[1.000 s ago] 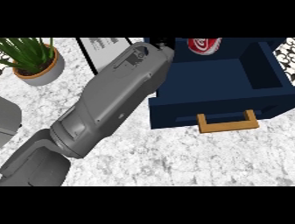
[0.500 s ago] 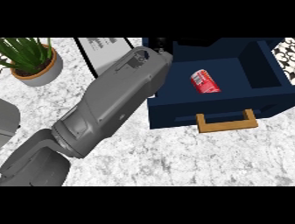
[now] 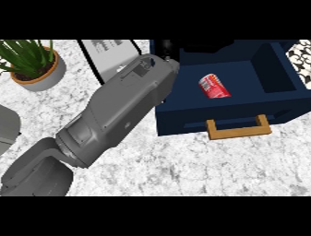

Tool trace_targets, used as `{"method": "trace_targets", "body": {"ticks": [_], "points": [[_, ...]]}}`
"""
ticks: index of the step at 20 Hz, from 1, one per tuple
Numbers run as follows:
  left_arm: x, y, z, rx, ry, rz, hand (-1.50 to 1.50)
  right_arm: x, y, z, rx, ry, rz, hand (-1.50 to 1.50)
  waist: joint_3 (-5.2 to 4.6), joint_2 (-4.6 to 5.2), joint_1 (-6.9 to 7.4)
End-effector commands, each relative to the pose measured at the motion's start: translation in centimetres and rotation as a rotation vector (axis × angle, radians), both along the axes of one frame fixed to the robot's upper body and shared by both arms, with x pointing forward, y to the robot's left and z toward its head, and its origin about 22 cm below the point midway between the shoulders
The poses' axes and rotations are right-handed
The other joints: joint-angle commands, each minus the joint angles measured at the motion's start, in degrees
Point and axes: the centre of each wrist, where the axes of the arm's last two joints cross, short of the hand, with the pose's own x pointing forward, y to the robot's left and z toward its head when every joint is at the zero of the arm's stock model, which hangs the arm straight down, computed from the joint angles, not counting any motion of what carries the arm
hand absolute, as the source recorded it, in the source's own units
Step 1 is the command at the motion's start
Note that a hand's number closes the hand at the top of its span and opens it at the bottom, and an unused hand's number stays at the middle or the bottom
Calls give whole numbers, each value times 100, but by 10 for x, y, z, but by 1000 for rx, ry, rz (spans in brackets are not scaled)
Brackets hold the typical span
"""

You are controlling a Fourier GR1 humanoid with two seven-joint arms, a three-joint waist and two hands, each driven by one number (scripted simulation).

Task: Pick up the can, place it into the drawer and close the drawer

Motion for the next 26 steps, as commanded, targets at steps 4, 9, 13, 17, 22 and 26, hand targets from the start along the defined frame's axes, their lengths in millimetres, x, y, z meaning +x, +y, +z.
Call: {"method": "trace_targets", "body": {"ticks": [4,9,13,17,22,26], "points": [[-2,-1,0,-47,-20,-15,-150,2,0,31,-324,-108,-19,-150,-2,17,46],[-3,-5,8,-73,-75,-26,-150,15,12,36,-405,-188,15,-150,-4,-17,213],[-9,-18,26,-64,-115,-33,-150,29,27,47,-532,-211,46,-150,-4,-14,262],[-5,-11,20,-104,-90,-31,-150,52,39,40,-604,-219,47,-150,-4,-19,403],[-8,-17,28,-111,-68,-35,-150,83,72,39,-728,-208,29,-150,-9,-44,532],[-5,-9,16,-106,-61,-17,-150,106,95,28,-825,-204,35,-150,-10,-67,581]]}}
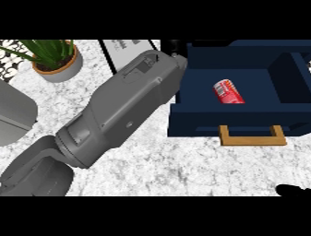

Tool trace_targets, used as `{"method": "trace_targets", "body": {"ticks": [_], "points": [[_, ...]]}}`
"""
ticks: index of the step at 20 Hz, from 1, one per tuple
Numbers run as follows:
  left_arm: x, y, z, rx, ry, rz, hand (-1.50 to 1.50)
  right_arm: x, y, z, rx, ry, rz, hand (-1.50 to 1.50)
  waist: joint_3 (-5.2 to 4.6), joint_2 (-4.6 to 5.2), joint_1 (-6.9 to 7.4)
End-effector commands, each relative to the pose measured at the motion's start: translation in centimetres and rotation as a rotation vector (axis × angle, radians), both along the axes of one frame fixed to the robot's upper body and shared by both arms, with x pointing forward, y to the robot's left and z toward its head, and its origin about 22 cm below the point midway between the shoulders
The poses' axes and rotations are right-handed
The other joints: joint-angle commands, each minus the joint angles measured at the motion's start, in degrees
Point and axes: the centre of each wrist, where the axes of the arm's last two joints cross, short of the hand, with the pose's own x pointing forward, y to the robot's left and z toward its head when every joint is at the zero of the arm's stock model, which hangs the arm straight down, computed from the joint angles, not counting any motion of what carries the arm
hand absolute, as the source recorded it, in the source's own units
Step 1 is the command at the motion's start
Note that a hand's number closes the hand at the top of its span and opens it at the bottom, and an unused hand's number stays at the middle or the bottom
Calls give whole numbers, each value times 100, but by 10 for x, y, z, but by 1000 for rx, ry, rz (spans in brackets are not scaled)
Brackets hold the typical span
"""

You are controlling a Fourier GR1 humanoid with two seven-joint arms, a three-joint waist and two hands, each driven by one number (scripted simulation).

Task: Pick up the can, place it into the drawer and close the drawer

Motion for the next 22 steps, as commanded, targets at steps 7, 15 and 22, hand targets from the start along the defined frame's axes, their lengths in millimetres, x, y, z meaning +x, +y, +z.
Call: {"method": "trace_targets", "body": {"ticks": [7,15,22], "points": [[0,4,15,29,6,27,-150,84,61,-7,-252,-36,-34,-150,-4,-42,178],[9,35,7,32,32,40,-150,138,102,-39,-478,-5,-15,-150,-3,-25,156],[10,69,14,51,18,77,-150,183,84,-86,-582,33,-100,-150,2,-52,215]]}}
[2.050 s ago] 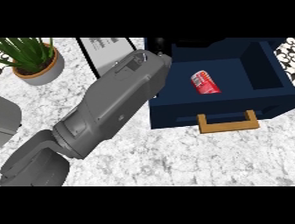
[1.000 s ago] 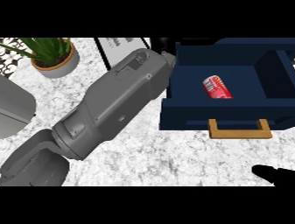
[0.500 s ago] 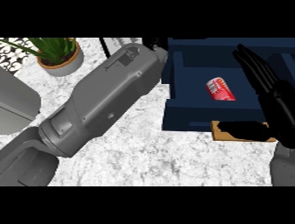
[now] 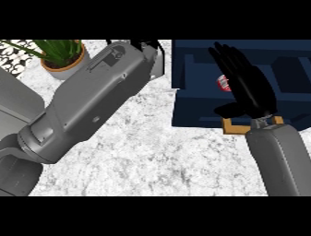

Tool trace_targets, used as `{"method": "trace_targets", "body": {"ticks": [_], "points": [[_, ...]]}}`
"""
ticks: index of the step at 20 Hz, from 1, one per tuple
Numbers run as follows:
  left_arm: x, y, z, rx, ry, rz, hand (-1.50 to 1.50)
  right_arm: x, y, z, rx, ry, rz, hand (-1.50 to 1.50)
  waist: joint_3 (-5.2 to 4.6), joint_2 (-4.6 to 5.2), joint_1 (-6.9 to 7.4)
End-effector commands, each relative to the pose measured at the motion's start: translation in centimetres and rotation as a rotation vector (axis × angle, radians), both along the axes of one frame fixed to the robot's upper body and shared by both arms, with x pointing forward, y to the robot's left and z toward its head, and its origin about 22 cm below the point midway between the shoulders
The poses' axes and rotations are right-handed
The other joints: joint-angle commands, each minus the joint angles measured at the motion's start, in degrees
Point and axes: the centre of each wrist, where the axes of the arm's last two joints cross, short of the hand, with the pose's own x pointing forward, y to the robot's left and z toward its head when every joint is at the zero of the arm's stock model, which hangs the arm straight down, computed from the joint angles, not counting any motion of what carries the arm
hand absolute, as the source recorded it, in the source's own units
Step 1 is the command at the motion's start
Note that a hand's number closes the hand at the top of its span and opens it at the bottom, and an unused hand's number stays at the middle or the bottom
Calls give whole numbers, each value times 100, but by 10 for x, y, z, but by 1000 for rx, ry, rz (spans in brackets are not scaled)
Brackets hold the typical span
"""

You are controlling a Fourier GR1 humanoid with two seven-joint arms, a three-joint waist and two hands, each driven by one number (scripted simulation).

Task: Pick up the can, place it into the drawer and close the drawer

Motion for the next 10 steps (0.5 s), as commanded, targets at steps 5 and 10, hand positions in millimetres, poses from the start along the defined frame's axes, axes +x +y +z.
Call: {"method": "trace_targets", "body": {"ticks": [5,10], "points": [[-4,26,2,6,-6,33,-150,34,13,-51,-79,26,-65,-150,2,-9,-35],[-11,52,3,18,8,7,-150,59,5,-63,-131,2,-135,-150,4,1,130]]}}
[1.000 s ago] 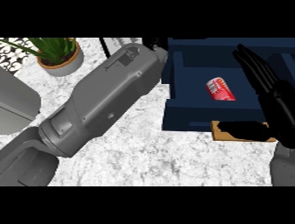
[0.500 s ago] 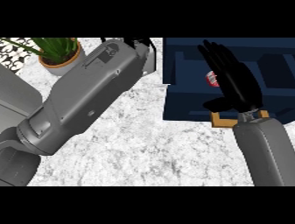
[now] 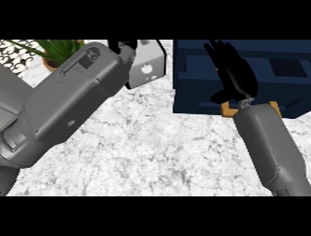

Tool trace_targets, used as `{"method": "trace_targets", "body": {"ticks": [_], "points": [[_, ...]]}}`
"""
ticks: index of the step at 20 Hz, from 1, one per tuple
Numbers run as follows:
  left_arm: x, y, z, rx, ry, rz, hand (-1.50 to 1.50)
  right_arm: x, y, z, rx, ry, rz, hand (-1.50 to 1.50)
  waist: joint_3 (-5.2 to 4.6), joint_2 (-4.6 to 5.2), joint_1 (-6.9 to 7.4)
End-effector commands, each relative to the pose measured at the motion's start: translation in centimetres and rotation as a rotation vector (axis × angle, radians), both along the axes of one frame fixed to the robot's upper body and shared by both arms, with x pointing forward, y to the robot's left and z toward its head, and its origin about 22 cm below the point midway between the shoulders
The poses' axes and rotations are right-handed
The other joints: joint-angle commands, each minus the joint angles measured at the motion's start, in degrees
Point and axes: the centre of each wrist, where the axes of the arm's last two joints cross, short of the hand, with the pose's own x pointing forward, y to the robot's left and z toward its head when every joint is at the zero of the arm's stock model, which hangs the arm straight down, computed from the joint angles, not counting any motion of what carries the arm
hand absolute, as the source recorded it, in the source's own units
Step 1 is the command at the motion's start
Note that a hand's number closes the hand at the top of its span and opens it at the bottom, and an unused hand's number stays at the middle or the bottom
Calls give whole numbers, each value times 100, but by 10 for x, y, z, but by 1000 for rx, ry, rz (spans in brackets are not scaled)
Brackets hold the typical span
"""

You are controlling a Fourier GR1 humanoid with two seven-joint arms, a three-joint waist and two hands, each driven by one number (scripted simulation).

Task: Pick up the can, place it into the drawer and close the drawer

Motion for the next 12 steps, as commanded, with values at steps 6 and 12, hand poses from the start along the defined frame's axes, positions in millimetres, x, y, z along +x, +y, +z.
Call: {"method": "trace_targets", "body": {"ticks": [6,12], "points": [[-2,28,18,15,-17,4,-150,18,-6,-38,-28,-54,-56,-150,52,108,30],[-14,31,17,2,3,3,-150,33,-1,-31,-19,-92,-96,-150,51,91,86]]}}
